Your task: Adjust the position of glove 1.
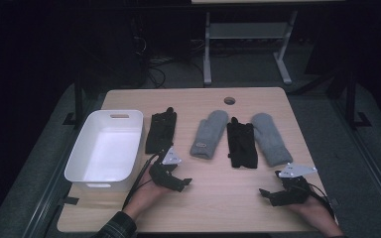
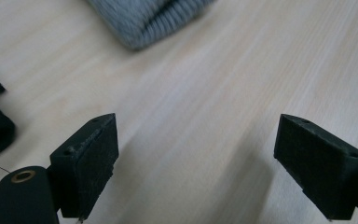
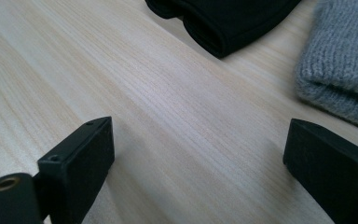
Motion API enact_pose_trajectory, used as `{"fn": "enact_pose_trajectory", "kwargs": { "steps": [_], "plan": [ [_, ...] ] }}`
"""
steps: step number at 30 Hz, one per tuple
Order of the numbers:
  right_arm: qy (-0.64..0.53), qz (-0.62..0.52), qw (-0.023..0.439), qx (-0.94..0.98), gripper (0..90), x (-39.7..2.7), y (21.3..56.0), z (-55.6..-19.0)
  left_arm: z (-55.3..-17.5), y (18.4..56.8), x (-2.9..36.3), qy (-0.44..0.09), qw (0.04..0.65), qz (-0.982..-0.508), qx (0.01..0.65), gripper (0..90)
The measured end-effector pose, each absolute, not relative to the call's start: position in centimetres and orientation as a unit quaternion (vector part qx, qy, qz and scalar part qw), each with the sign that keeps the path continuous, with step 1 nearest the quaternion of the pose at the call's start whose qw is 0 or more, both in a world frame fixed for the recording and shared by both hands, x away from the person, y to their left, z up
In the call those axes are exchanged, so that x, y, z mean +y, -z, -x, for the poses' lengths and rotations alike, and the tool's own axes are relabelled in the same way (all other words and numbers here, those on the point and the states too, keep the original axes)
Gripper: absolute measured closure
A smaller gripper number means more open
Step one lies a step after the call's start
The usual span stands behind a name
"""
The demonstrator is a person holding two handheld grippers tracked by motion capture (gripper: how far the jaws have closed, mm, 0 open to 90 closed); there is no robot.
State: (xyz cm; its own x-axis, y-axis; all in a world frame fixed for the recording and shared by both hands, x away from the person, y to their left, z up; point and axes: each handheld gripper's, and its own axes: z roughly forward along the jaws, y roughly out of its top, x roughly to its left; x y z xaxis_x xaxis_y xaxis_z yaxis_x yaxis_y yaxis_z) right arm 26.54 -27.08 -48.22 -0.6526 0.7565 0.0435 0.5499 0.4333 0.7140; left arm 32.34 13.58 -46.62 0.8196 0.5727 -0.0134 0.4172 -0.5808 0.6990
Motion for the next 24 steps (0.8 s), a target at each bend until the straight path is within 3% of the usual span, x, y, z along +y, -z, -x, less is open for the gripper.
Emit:
{"fn": "enact_pose_trajectory", "kwargs": {
  "steps": [10, 24],
  "plan": [
    [-0.361, -0.391, 0.146, 0.834, 8.3, -27.1, 48.2, -26.6, -35.0, 44.5, 13.0, -0.117, 0.378, -0.866, 0.306, 14.2],
    [-0.360, -0.394, 0.144, 0.833, 8.3, -27.0, 48.2, -26.6, -38.8, 42.3, 10.1, -0.111, 0.398, -0.859, 0.302, 27.5]
  ]
}}
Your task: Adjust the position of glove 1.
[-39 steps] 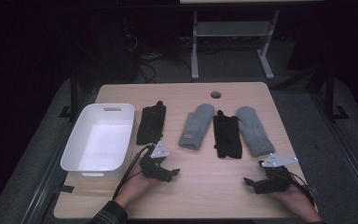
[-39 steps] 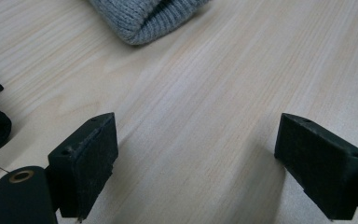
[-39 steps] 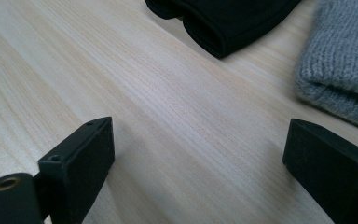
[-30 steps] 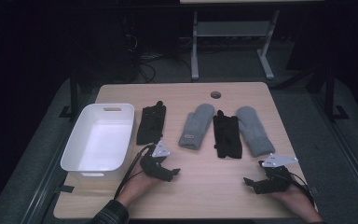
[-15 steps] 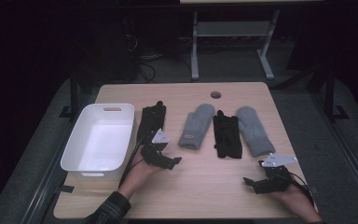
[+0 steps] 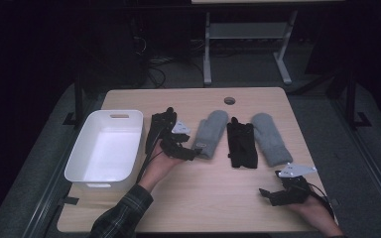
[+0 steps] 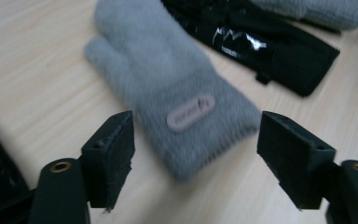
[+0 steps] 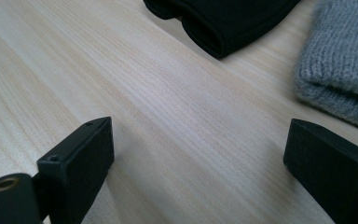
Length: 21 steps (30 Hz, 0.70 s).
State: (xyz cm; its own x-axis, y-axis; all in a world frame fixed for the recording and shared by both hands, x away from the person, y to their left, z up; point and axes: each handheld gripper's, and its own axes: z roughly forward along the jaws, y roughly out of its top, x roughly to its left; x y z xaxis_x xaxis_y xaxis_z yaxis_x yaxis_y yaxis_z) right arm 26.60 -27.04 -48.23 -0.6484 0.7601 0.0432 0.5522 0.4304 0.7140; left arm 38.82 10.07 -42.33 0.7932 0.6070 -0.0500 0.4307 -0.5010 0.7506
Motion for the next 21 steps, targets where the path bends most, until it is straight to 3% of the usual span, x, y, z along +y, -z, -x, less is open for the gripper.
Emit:
{"fn": "enact_pose_trajectory", "kwargs": {
  "steps": [21],
  "plan": [
    [-0.361, -0.394, 0.144, 0.833, 8.3, -27.0, 48.2, -26.6, -44.4, 42.3, 5.5, -0.104, 0.384, -0.860, 0.320, 36.7]
  ]
}}
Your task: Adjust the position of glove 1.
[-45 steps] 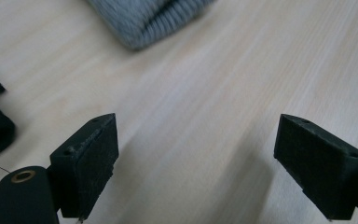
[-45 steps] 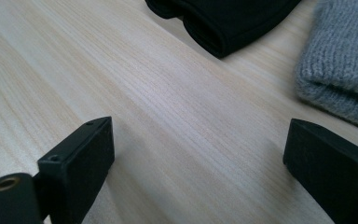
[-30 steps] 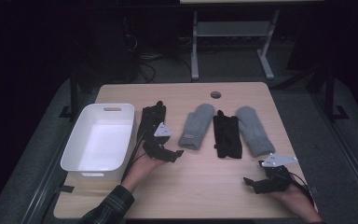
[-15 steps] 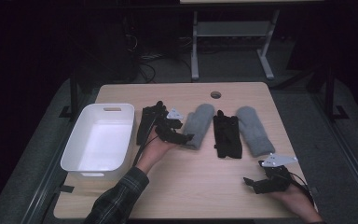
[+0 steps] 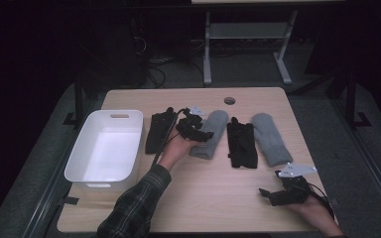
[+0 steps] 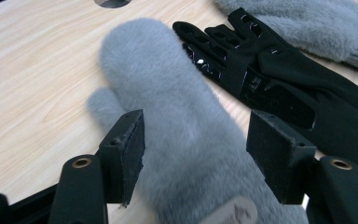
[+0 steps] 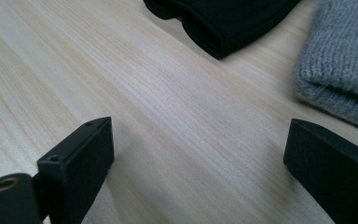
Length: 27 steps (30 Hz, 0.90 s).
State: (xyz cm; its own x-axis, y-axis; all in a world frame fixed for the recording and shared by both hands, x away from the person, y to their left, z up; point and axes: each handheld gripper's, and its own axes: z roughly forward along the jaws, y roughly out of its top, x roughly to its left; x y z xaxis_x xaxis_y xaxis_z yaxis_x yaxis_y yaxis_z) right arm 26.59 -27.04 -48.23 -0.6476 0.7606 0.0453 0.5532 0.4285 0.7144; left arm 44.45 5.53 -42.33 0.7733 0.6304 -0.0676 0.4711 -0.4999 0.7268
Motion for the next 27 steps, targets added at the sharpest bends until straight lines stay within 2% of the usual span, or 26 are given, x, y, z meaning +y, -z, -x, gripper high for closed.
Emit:
{"fn": "enact_pose_trajectory", "kwargs": {
  "steps": [16, 20, 27],
  "plan": [
    [-0.361, -0.394, 0.143, 0.833, 8.3, -27.1, 48.2, -26.6, -46.5, 44.7, 3.2, -0.105, 0.353, -0.870, 0.327, 40.4],
    [-0.361, -0.394, 0.143, 0.833, 8.3, -27.1, 48.2, -26.6, -46.7, 45.4, 3.2, -0.110, 0.342, -0.877, 0.320, 49.7],
    [-0.361, -0.393, 0.143, 0.833, 8.3, -27.1, 48.2, -26.6, -46.9, 45.5, 3.4, -0.103, 0.344, -0.881, 0.309, 78.5]
  ]
}}
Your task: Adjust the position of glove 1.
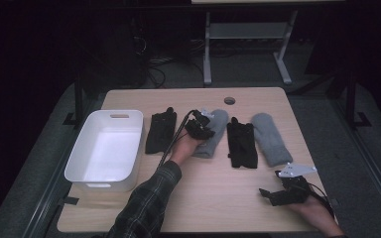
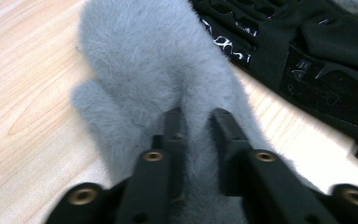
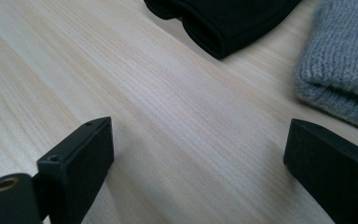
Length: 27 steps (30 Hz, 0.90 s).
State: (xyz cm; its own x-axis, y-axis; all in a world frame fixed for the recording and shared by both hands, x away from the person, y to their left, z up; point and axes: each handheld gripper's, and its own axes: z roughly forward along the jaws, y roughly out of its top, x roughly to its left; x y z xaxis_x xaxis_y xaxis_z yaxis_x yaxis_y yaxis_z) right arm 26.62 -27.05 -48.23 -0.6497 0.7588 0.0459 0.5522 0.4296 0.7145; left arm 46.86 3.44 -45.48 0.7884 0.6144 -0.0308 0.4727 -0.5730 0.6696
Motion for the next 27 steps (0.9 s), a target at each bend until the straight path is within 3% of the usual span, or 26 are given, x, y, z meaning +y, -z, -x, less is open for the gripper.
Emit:
{"fn": "enact_pose_trajectory", "kwargs": {
  "steps": [12, 27],
  "plan": [
    [-0.361, -0.393, 0.143, 0.834, 8.3, -27.1, 48.2, -26.6, -46.1, 44.0, 5.3, -0.070, 0.357, -0.886, 0.287, 84.9],
    [-0.360, -0.392, 0.144, 0.834, 8.3, -27.1, 48.2, -26.6, -39.8, 42.0, 7.5, -0.049, 0.371, -0.891, 0.257, 85.3]
  ]
}}
